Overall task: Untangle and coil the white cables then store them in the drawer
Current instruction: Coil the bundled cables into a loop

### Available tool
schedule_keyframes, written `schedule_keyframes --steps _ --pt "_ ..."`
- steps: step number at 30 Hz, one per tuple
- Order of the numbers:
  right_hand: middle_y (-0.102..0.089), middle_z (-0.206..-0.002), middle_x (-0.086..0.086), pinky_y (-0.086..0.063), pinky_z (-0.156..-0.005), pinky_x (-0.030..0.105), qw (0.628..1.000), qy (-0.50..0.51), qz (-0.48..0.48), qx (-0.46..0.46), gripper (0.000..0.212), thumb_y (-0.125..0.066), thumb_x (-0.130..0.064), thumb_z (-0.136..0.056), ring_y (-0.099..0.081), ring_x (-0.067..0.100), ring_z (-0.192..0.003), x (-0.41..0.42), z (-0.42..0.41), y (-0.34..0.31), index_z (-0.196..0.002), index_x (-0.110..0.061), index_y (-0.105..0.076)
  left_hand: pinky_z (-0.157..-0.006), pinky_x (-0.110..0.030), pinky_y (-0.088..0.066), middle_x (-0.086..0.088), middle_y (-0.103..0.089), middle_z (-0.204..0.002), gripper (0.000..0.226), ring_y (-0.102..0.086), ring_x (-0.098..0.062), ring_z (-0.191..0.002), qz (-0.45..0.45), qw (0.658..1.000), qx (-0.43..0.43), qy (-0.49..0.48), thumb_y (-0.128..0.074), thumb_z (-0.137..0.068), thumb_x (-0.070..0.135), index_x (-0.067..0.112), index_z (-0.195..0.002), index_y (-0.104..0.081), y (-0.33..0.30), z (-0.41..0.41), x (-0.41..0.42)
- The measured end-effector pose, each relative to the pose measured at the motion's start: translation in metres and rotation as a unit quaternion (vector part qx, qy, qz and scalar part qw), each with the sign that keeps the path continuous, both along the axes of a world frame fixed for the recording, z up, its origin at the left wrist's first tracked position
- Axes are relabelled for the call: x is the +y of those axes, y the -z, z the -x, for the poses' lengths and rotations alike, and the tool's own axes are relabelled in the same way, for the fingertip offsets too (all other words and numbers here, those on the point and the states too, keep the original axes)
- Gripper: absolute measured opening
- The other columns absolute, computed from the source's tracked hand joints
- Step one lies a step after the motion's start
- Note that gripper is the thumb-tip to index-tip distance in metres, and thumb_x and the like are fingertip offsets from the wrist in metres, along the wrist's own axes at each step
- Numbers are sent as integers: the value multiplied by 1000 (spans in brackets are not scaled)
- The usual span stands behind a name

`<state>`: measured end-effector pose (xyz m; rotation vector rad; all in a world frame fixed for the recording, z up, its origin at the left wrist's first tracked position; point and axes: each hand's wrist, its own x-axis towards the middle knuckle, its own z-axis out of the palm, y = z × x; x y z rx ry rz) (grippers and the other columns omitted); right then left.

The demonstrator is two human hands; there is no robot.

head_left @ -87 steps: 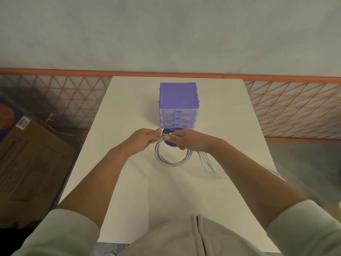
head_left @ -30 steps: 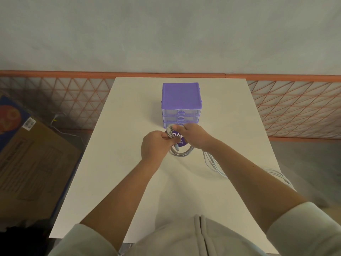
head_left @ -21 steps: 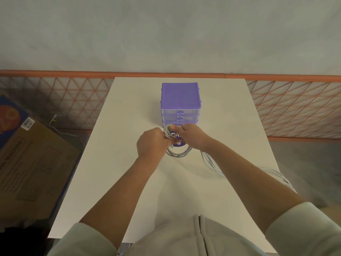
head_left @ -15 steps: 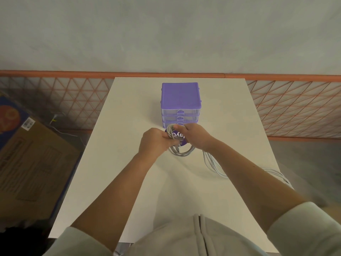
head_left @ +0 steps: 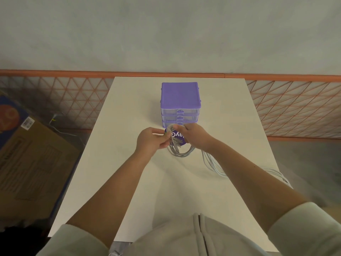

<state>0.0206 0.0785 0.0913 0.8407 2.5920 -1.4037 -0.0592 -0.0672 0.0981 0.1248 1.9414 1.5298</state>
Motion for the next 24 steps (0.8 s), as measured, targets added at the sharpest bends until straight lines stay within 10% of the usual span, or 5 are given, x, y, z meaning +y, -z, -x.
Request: schedule_keyframes --steps 13,19,24 --pt "-49 -60 -2 -35 -52 20 999 20 39 20 51 -45 -53 -98 -44 11 -53 2 -3 -10 -64 -15 -46 -67 -22 -60 -13 -61 -96 26 -67 -15 -77 -64 997 -39 18 -65 -89 -3 1 -111 -52 -1 -10 10" --pt "-45 -55 -3 -34 -53 19 998 21 60 21 53 -44 -53 -99 -42 11 -51 1 -5 -15 -61 -15 -43 -80 -29 -51 0 -50 -102 42 -59 -15 -87 139 949 264 105 -73 -86 31 24 -123 -54 11 -3 9" --pt "-42 -51 -4 -33 -54 22 995 15 95 30 55 -43 -54 -99 -38 10 -48 1 -7 -18 -60 -16 -41 -77 -27 -46 -1 -60 -102 26 -60 -20 -94 115 947 251 161 -54 -99 25 9 -119 -56 15 -13 12"
